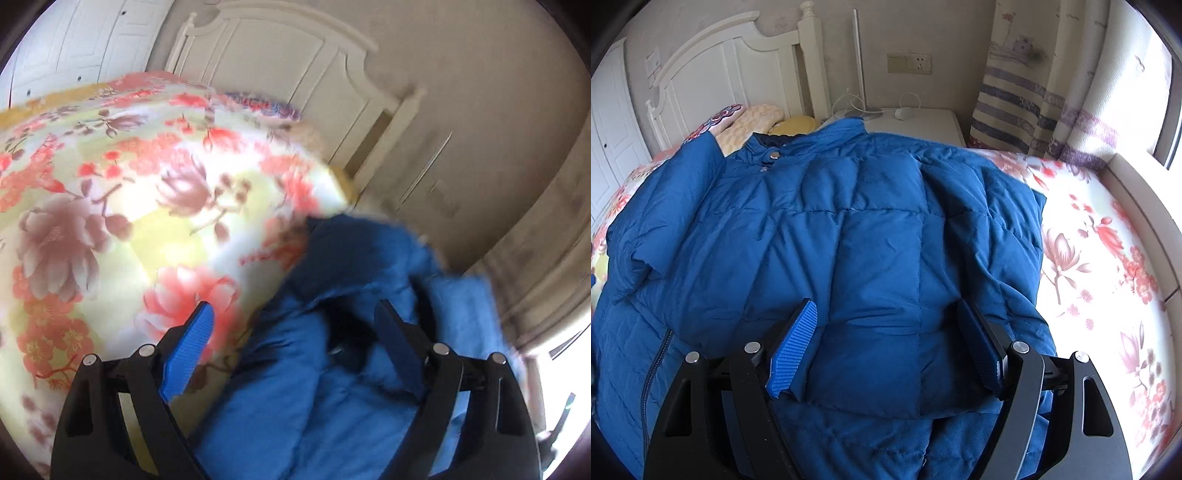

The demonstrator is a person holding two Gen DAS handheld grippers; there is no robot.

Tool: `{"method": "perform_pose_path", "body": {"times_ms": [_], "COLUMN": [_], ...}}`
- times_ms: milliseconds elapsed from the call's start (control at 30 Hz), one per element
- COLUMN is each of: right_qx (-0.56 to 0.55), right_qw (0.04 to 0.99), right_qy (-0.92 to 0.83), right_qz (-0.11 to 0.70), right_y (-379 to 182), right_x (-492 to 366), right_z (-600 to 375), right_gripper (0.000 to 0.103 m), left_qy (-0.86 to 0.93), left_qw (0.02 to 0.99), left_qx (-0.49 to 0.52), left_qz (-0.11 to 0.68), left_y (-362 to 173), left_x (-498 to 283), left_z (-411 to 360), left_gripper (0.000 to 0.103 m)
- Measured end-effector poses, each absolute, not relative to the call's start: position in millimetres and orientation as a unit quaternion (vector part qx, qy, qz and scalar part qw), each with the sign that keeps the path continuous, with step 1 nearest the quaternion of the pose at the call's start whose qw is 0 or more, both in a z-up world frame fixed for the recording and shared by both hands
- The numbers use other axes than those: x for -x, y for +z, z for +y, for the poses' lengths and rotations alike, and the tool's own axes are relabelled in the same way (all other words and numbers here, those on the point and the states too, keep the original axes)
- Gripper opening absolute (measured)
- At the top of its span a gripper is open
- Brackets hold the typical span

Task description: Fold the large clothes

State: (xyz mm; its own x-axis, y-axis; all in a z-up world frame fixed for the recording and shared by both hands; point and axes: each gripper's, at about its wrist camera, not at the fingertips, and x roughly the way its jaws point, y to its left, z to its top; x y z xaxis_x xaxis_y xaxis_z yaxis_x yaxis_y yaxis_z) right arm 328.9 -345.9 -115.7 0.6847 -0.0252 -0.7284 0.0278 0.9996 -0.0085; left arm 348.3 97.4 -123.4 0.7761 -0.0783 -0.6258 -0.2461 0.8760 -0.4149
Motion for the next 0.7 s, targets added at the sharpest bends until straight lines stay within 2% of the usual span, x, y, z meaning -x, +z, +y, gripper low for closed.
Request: {"method": "perform_pose_path", "body": {"times_ms": [233, 367, 700], "right_qx": [0.181, 0.28, 0.406], "right_qw": [0.941, 0.919, 0.864], "right_qy": [0.107, 0.127, 0.168], "right_qz": [0.265, 0.246, 0.245], "right_y": [-77, -89, -125], "right_x": [-279, -282, -294], "right_z": [-223, -163, -76], "right_gripper": [0.076, 0.077, 0.076], "left_qy": [0.084, 0.12, 0.146], "left_qw": [0.929, 0.929, 0.916], "left_qx": [0.205, 0.221, 0.262], "left_qz": [0.295, 0.272, 0.268], "left_y": [-111, -106, -108], "left_x": [-342, -331, -323], "left_z": [100, 113, 136], "left_gripper": [0.087, 0.088, 0.089]}}
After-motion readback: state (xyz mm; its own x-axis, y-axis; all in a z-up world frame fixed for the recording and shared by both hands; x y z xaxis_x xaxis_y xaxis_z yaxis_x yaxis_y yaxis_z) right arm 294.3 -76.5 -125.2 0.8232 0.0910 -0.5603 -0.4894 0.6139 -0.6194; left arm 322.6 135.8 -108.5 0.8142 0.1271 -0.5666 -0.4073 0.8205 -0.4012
